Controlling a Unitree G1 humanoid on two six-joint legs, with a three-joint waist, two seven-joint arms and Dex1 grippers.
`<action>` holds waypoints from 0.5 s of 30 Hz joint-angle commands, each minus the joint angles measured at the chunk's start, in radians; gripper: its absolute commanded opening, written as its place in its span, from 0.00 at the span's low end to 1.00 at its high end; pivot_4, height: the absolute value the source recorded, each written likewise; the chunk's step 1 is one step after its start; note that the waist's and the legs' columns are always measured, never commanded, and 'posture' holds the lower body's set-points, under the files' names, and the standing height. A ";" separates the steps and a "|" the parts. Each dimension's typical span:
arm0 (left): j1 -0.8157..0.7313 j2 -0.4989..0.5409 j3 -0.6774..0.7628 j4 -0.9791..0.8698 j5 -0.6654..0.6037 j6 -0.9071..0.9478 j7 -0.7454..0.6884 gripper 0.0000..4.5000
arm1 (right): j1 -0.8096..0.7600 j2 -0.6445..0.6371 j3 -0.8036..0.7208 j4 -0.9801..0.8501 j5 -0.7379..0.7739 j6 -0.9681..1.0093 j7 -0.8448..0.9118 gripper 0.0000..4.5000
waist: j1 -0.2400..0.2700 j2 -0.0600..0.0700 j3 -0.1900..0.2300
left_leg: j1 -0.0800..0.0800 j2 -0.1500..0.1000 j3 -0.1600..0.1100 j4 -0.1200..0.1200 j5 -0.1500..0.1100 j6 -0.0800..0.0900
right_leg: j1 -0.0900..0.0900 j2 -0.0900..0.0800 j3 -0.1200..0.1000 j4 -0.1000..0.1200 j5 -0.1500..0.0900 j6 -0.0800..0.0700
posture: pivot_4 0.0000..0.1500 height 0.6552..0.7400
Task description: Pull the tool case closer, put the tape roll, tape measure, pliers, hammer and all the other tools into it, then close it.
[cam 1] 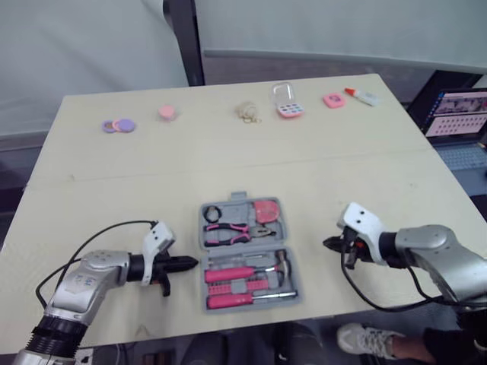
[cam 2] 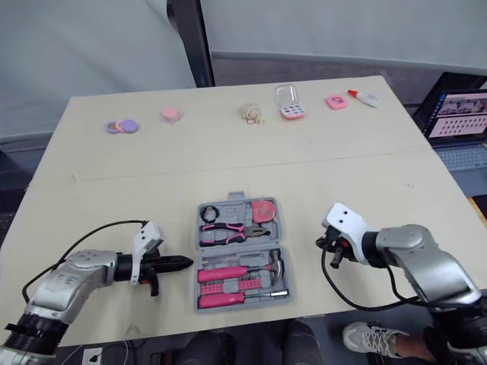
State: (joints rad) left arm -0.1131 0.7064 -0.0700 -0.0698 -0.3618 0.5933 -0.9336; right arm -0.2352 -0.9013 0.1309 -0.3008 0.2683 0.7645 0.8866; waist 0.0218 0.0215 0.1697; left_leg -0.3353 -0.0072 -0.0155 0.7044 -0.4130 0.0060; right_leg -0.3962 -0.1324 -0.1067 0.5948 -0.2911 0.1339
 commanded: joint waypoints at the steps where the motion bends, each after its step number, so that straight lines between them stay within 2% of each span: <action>1: -0.005 -0.007 -0.005 -0.027 0.013 -0.024 0.007 0.00 | -0.040 0.028 0.031 0.016 -0.019 -0.006 -0.009 0.03 | -0.001 0.000 0.000 | 0.000 0.000 0.000 0.000 0.000 0.000 | 0.000 0.000 0.000 0.000 0.000 0.000 | 1.00 1.00; 15: -0.042 -0.082 -0.035 0.061 0.092 -0.121 0.045 0.00 | -0.165 0.196 0.151 0.112 -0.057 0.018 -0.024 0.03 | -0.002 0.000 0.000 | 0.000 0.000 0.000 0.003 0.002 -0.002 | 0.000 0.001 0.000 0.002 0.001 0.001 | 1.00 1.00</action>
State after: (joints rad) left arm -0.1468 0.6324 -0.0990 -0.0185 -0.2764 0.4906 -0.8884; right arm -0.3843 -0.7167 0.2783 -0.1852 0.2175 0.7779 0.8791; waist 0.0199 0.0216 0.1696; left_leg -0.3356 -0.0073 -0.0154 0.7071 -0.4114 0.0042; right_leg -0.3958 -0.1319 -0.1063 0.5967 -0.2904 0.1350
